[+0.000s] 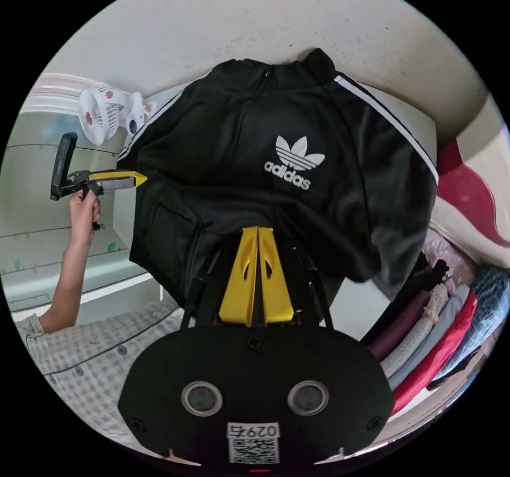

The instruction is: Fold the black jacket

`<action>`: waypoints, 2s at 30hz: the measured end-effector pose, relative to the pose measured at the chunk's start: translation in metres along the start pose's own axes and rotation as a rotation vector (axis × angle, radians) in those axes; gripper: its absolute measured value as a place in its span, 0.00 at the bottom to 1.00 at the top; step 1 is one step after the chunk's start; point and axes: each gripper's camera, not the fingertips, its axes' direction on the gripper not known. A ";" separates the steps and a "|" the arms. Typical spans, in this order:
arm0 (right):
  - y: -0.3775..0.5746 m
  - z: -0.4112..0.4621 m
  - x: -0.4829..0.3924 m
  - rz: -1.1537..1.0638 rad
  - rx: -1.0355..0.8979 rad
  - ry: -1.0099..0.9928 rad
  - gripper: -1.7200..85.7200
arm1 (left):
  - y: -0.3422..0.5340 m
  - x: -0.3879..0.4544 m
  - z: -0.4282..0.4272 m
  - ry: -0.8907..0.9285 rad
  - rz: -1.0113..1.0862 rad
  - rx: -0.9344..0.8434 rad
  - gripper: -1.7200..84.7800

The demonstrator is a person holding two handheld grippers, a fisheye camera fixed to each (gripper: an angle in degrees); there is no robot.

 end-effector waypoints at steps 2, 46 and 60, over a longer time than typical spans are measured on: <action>0.051 0.003 0.020 0.095 -0.018 -0.013 0.01 | 0.031 0.013 0.013 0.041 0.056 -0.019 0.01; 0.074 0.014 0.517 0.845 -0.061 -0.133 0.11 | -0.026 0.039 0.053 0.015 -0.145 -0.330 0.01; 0.150 -0.245 0.280 0.517 0.684 0.221 0.03 | -0.026 0.019 0.055 0.028 -0.046 -0.344 0.01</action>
